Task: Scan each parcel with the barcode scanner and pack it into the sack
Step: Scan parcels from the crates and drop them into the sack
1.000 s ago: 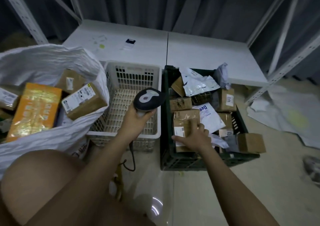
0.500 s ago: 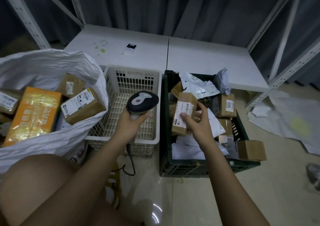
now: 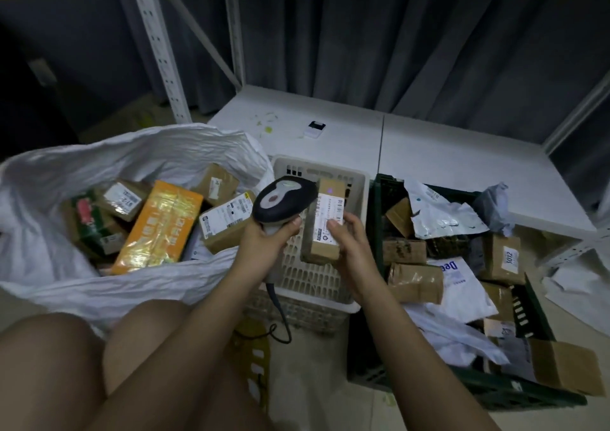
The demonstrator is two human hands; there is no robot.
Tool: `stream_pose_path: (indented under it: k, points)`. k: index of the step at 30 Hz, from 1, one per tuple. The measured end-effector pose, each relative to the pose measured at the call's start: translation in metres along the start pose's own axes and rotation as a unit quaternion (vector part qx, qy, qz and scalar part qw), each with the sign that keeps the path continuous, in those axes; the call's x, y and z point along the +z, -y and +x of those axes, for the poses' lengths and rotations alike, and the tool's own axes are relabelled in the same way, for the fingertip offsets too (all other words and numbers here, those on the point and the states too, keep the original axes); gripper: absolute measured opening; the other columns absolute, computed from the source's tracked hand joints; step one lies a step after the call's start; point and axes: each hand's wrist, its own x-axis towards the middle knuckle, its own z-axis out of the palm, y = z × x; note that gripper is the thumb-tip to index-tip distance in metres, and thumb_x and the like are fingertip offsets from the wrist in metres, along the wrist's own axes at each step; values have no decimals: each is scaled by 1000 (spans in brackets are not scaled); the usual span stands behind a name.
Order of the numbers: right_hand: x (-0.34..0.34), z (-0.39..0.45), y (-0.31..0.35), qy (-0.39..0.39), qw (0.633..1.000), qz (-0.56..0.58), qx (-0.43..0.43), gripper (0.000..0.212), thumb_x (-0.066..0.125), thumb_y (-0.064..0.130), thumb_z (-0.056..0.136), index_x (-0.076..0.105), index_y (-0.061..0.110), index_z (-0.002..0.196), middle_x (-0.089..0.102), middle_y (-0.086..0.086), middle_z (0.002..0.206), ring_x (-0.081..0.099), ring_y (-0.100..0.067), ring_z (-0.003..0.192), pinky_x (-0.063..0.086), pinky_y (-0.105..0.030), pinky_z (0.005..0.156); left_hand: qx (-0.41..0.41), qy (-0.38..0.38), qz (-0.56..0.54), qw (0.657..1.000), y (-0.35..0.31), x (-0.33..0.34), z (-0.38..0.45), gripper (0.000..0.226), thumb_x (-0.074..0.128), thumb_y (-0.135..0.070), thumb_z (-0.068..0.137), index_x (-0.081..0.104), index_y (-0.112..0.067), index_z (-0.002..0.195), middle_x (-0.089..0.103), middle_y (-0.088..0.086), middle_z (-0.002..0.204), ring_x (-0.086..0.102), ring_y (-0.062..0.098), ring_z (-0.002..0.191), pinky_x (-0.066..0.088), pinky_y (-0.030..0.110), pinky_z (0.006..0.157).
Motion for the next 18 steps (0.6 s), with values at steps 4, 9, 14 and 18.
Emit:
stream_pose_path:
  k: [4,9,14,18]
  points:
    - [26,3,-1,90,995,-24,34,44,59,17,93,46,41,127,63,4,122,66,-18,105,56,-42,88,3,-26,-17,1000,-2,-21,3,39,72,-17,83,57,-21,119,65,-9,107,62,14,105,52,30,89]
    - [47,11,-2,123,989,-75,41,66,66,15,89,36,43,141,66,10,116,67,-19,104,52,-45,96,-19,-42,-42,998,1,-40,9,45,76,-26,81,61,-18,123,68,0,115,64,17,107,50,43,98]
    - [48,19,-3,94,987,-128,15,55,71,22,87,47,37,135,62,3,122,67,-16,96,57,-31,82,-6,-73,-42,996,5,-59,20,63,79,-39,73,58,-21,129,66,-1,121,62,18,112,49,46,99]
    - [46,23,-12,38,986,-159,16,32,76,23,83,57,31,108,58,-4,117,63,-16,84,54,-22,64,-2,-73,-51,996,7,-70,27,70,79,-46,67,59,-16,128,67,3,119,63,21,111,50,47,99]
